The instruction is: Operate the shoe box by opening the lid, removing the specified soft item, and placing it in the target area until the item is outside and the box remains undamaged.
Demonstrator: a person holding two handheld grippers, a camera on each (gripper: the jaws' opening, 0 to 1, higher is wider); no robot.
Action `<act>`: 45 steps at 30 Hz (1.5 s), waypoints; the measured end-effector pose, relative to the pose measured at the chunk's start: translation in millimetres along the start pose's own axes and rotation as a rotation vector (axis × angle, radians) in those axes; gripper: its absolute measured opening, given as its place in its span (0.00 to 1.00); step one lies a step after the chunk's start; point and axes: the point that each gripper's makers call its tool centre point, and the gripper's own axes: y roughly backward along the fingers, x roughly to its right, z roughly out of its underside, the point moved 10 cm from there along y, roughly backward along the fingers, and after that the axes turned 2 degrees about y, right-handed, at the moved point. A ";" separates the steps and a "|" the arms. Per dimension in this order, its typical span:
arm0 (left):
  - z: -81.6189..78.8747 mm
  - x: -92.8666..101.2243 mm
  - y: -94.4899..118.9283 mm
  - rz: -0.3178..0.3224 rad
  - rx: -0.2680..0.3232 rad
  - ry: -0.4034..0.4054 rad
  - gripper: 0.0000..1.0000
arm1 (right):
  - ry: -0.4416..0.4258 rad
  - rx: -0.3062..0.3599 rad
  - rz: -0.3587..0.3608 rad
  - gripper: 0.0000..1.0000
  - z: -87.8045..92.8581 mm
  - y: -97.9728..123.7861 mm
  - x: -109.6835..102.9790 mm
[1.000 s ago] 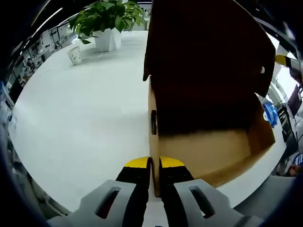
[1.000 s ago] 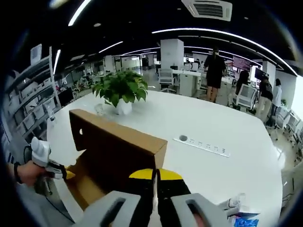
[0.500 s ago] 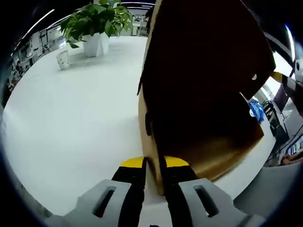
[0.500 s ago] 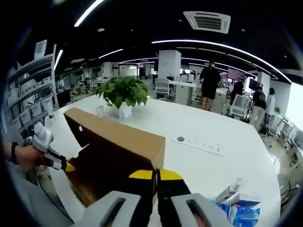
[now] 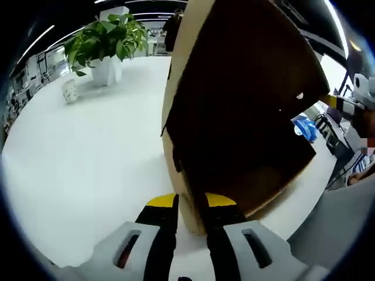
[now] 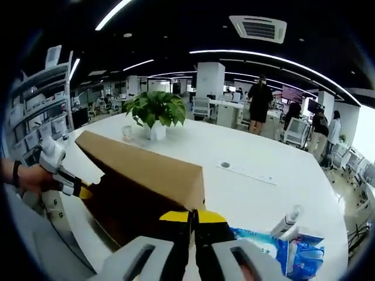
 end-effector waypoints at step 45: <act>17.0 3.2 46.1 0.081 0.169 -0.056 0.05 | -0.102 -0.157 -0.128 0.00 85.6 0.8 -16.7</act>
